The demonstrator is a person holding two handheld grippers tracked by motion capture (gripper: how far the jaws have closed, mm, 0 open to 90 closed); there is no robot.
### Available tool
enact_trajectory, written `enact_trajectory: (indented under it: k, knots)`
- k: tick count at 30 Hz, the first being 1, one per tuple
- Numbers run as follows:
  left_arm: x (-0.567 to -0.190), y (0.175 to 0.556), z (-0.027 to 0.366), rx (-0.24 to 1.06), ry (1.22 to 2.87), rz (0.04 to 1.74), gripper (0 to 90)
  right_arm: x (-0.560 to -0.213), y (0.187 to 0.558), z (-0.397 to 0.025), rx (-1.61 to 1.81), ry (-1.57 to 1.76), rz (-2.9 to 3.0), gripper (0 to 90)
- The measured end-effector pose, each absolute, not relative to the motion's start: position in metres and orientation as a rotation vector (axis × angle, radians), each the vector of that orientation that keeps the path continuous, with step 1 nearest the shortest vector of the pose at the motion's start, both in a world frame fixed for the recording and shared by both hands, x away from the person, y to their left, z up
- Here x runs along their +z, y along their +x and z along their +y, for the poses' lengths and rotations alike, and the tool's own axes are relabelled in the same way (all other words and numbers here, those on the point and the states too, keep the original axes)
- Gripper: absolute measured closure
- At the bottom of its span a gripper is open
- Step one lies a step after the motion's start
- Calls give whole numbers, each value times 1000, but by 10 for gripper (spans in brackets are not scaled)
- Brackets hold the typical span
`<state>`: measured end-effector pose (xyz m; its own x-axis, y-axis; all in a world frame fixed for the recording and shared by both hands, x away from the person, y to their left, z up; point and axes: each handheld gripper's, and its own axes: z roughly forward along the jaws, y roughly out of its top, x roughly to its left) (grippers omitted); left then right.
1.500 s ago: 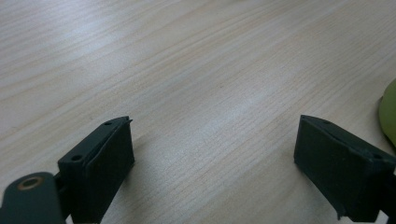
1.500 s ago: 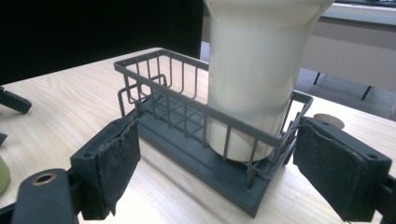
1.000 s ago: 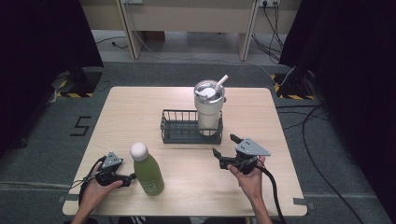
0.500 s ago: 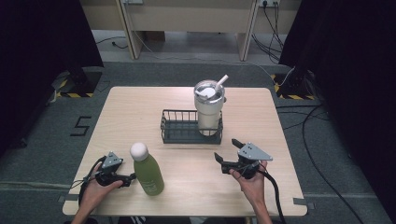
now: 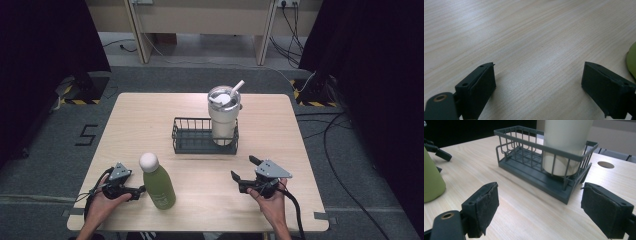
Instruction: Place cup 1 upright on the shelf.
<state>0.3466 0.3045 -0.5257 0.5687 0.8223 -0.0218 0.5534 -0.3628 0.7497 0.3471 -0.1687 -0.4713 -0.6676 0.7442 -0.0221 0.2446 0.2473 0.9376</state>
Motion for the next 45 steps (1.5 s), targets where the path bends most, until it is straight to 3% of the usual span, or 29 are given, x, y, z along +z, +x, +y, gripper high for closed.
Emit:
enact_trajectory:
  k: [45]
  knots:
    - [-526,347,304,467,2068,1094,111,-509,315,-195,1090,1040,2291,152]
